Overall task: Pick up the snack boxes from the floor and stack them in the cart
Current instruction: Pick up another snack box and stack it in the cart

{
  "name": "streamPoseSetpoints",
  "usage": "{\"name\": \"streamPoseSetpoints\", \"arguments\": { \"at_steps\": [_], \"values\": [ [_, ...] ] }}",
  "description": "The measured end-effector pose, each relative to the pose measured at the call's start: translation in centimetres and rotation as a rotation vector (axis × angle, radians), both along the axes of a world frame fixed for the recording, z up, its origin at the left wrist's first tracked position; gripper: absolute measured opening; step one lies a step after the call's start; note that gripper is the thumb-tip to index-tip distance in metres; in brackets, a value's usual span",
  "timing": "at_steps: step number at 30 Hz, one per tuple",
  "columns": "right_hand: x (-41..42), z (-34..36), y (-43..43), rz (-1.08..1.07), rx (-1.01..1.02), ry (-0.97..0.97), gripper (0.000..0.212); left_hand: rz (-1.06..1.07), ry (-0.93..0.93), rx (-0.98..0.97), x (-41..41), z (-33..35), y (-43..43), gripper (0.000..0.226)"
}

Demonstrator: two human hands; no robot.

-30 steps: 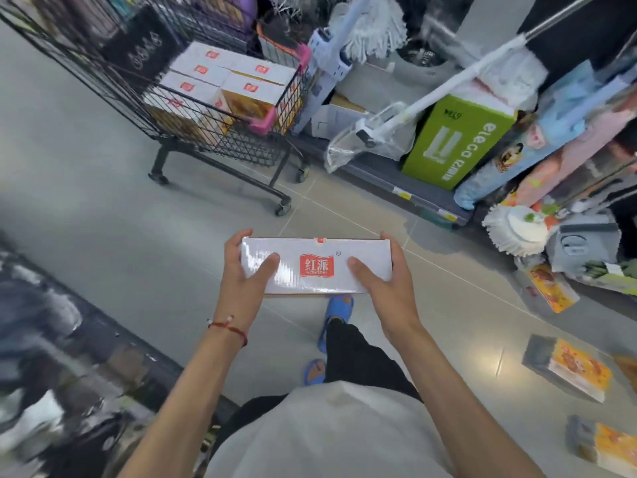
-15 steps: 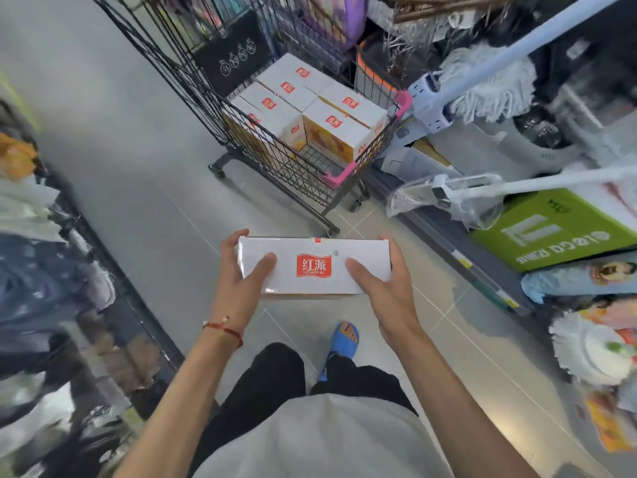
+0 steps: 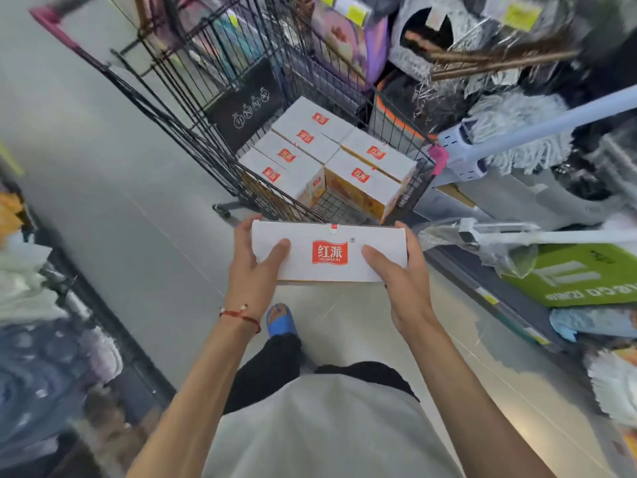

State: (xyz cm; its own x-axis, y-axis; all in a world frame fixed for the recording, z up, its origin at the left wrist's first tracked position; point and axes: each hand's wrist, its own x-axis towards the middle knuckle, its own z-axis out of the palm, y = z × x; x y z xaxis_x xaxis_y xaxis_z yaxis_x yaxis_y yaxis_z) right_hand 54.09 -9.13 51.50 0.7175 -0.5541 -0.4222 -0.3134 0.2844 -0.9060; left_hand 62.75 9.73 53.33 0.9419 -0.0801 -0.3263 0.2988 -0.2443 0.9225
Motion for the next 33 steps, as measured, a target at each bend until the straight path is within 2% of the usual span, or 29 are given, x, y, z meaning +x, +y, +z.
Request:
{"name": "streamPoseSetpoints", "arguments": {
  "at_steps": [9, 16, 24, 28, 31, 33],
  "values": [
    [9.6, 0.8, 2.1, -0.214, 0.038, -0.030, 0.062, -0.203, -0.038, 0.011, 13.2, 2.9, -0.1, 0.040],
    [14.4, 0.1, -2.1, -0.315, 0.087, -0.031, 0.064, -0.290, -0.065, 0.004, 19.6, 2.4, -5.1, 0.044],
    [16.8, -2.5, -6.4, -0.370, 0.108, 0.045, 0.068, -0.373, 0.119, 0.027, 24.2, -0.9, -11.1, 0.049],
    [16.5, -3.8, -7.0, -0.444, 0.099, 0.109, 0.066, -0.421, 0.290, 0.116, 25.3, -3.1, -13.0, 0.070],
    [16.3, -4.6, -6.8, -0.498, 0.093, 0.151, 0.075, -0.457, 0.363, 0.132, 26.0, -5.1, -14.3, 0.075],
    [16.3, -5.3, -6.5, -0.527, 0.071, 0.185, 0.084, -0.500, 0.419, 0.128, 26.3, -6.5, -15.1, 0.068]
  ]
}}
